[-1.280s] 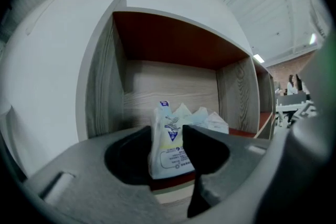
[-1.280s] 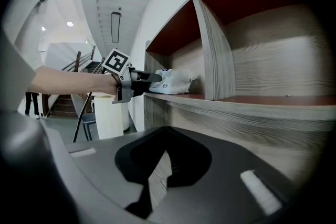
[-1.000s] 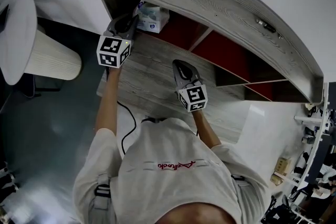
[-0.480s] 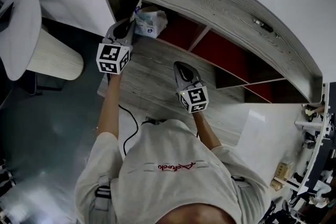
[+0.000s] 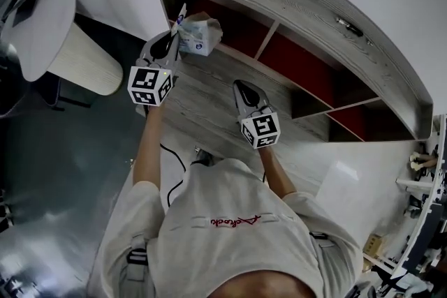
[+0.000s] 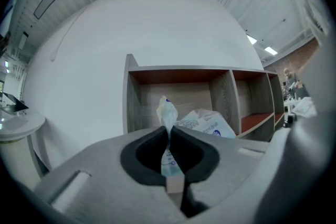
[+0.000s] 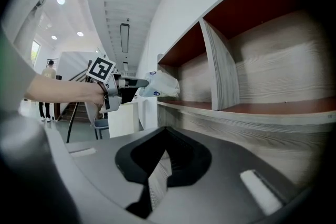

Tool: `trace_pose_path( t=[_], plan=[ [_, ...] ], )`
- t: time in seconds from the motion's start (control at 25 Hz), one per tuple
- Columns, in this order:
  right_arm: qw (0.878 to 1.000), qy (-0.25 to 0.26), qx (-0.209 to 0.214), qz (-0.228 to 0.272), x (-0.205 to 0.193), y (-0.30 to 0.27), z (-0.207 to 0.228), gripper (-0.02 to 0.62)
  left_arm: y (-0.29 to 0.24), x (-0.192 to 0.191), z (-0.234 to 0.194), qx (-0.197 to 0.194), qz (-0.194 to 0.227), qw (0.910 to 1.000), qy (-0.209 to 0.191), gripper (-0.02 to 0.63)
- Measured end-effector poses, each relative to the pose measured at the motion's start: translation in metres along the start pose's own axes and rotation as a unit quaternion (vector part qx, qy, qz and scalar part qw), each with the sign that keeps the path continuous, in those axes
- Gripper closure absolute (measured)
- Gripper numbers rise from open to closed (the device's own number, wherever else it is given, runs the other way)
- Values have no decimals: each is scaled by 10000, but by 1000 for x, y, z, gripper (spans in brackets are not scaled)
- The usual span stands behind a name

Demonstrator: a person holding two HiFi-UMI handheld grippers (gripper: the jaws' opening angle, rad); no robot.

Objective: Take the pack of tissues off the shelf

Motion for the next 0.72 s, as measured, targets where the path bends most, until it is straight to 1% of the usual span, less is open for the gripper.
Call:
trace_pose_path(
  t=[0.32, 0.72],
  plan=[
    [9997, 19, 175, 154, 10, 30, -4, 588, 49, 10, 31, 308, -56, 9995, -100, 594],
    [9988, 77, 397, 261, 17, 74, -13, 588, 116, 7, 91, 644, -116, 9979, 22, 594]
  ],
)
Point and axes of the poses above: the fingertips, and each gripper's own axes: y backward along the fingers, z to its right, x out of its top, the point moved 3 cm from there along y, backward along the fingers, and after that the axes turned 12 degrees about z, right-handed, at the moved point
